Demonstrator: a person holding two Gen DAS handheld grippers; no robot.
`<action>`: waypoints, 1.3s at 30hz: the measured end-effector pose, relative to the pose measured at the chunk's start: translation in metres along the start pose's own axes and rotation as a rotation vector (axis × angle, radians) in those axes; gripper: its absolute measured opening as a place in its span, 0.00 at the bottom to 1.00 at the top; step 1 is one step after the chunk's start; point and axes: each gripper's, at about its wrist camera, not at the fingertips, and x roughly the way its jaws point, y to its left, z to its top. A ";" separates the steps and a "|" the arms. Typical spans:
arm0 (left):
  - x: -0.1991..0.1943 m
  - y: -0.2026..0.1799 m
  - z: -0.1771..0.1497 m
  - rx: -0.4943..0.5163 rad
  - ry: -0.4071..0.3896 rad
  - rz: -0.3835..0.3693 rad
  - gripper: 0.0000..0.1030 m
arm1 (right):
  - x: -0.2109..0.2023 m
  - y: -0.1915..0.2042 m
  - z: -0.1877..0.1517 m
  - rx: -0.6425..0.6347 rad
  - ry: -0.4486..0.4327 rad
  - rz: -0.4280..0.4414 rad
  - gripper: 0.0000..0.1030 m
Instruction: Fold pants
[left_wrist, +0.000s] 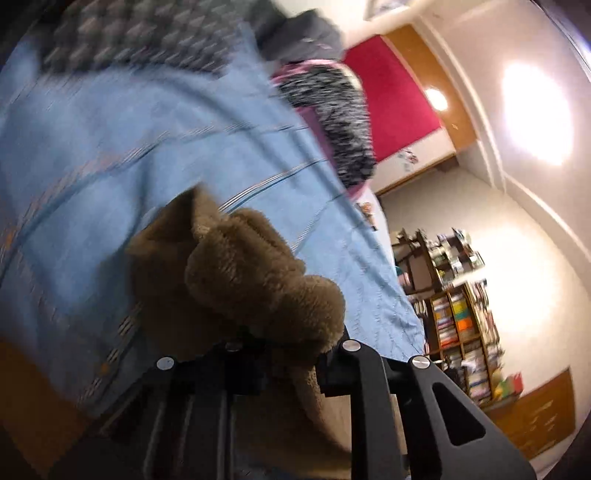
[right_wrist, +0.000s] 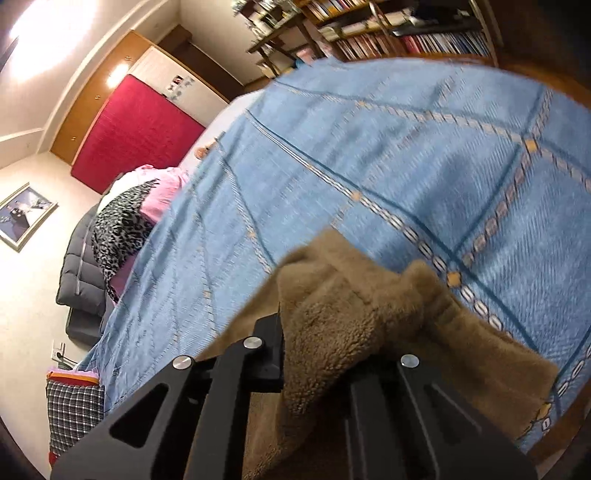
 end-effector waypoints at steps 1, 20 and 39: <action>0.003 -0.010 0.008 0.019 -0.004 -0.012 0.17 | -0.001 0.007 0.005 -0.007 -0.009 0.004 0.06; 0.048 0.008 0.054 -0.007 0.017 -0.020 0.16 | -0.072 0.011 0.005 0.006 -0.089 -0.027 0.06; -0.010 0.057 -0.005 -0.048 0.053 0.111 0.14 | -0.086 -0.049 -0.073 -0.015 -0.029 -0.160 0.06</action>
